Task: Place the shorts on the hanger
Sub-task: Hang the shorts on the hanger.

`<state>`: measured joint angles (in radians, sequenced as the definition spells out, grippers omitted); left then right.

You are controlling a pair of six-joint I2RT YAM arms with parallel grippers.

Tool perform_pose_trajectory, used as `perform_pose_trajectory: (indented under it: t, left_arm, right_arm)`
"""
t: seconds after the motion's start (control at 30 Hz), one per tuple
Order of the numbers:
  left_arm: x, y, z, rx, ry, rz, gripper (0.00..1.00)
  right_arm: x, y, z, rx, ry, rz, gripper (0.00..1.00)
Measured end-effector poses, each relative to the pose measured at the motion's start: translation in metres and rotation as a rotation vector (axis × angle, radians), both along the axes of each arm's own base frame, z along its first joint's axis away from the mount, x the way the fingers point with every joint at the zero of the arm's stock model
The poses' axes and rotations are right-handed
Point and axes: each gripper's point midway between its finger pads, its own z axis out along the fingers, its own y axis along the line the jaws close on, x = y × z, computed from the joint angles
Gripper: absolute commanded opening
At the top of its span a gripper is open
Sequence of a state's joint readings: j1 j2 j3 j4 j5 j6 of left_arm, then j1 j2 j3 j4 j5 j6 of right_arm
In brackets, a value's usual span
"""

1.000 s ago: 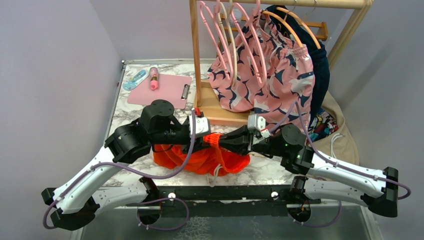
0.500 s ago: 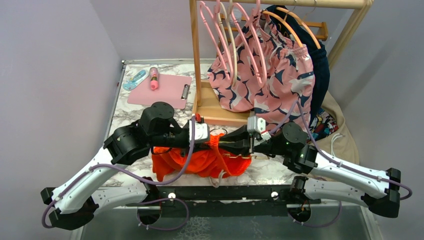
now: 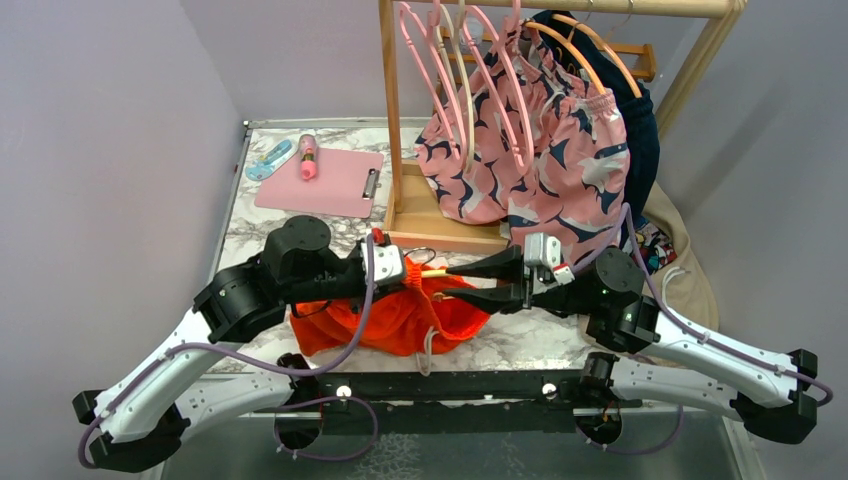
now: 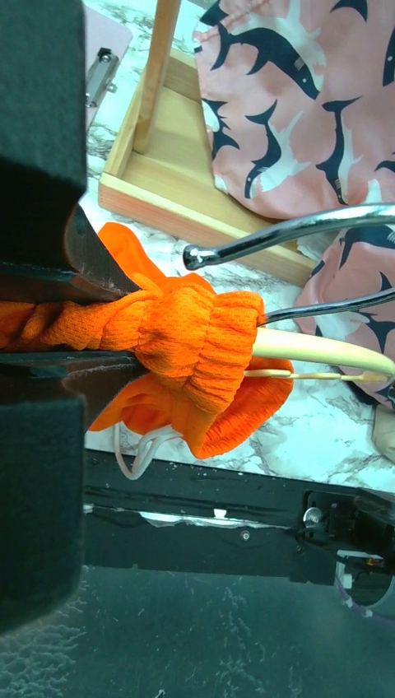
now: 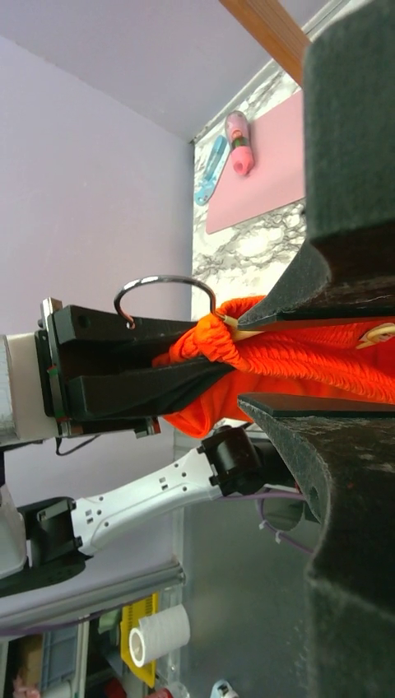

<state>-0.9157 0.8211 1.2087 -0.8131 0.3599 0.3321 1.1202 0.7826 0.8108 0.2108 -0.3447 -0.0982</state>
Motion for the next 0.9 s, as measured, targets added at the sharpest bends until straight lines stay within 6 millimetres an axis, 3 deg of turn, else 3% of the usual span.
perform_pose_trajectory:
  t: [0.17,0.3,0.37,0.57,0.67,0.77,0.9]
  left_arm:
    - [0.007,0.008,-0.005,-0.033,-0.019,0.074,0.00]
    - [0.014,0.024,-0.012,-0.096,-0.063,0.182,0.00]
    - [0.016,0.033,-0.008,-0.136,-0.087,0.226,0.00]
    - [0.014,0.069,0.050,-0.375,-0.227,0.349,0.00]
    - [0.012,0.080,0.082,-0.472,-0.270,0.382,0.00]
    - [0.009,0.084,0.126,-0.547,-0.292,0.388,0.00]
    - [0.008,0.081,0.179,-0.652,-0.308,0.375,0.00]
  right_arm:
    - [0.009,-0.002,0.001,0.006,0.012,-0.052,0.39]
    - [0.020,-0.009,0.003,0.016,0.036,-0.125,0.59]
    - [0.026,-0.014,0.002,0.016,0.054,-0.169,0.62]
    - [0.050,-0.030,0.007,0.000,0.124,-0.329,0.65]
    - [0.064,-0.041,0.014,0.025,0.165,-0.424,0.71]
    - [0.081,-0.053,0.017,0.053,0.220,-0.542,0.80]
    - [0.102,-0.066,0.006,0.070,0.313,-0.689,0.83]
